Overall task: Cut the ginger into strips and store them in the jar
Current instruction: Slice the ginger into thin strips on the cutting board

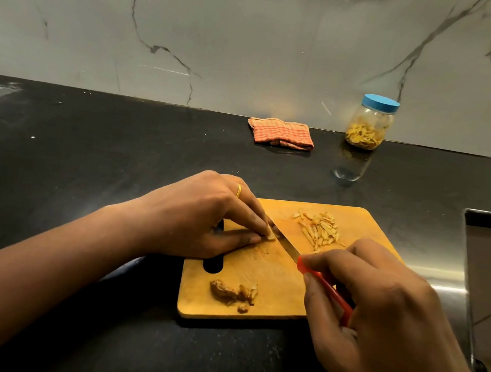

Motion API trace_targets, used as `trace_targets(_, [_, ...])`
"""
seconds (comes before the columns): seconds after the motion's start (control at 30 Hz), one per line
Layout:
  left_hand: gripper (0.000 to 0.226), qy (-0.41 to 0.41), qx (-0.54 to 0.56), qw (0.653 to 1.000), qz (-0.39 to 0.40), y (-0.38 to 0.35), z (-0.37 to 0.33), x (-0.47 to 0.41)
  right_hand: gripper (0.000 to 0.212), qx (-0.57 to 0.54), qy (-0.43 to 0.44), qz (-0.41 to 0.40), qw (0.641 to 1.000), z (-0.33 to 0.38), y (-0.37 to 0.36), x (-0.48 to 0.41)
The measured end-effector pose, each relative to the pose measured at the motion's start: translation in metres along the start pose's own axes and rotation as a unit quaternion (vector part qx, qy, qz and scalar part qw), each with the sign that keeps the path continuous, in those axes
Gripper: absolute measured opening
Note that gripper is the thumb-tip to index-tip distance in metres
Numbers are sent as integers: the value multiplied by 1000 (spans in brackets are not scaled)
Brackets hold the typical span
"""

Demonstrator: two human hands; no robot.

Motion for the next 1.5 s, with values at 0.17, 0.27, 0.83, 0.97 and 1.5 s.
trace_targets(0.17, [28,-1,-7,1000,-6,0,-1,0,14,17,-2,20,1000,4,-6,-2])
trace_targets(0.27, [29,1,-8,1000,-9,0,-2,0,22,33,-6,39,999,7,-14,-4])
trace_targets(0.83, [26,17,17,1000,-14,2,1,3,20,33,-5,4,999,-4,-3,9])
trace_targets(0.97, [25,11,14,1000,-7,1,2,3,17,6,-13,-5,1000,-5,1,8])
trace_targets(1.5, [24,15,2,1000,1,-1,4,3,23,25,-10,17,999,8,-7,4])
Point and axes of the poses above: each hand's wrist, its own x-axis away from the middle knuckle, its own y-axis out of the back of the hand, z = x × y, the point moved 7 cm from there along -x, towards the middle knuckle, and after that the axes turned 14 degrees about z, right-handed, at the moved point
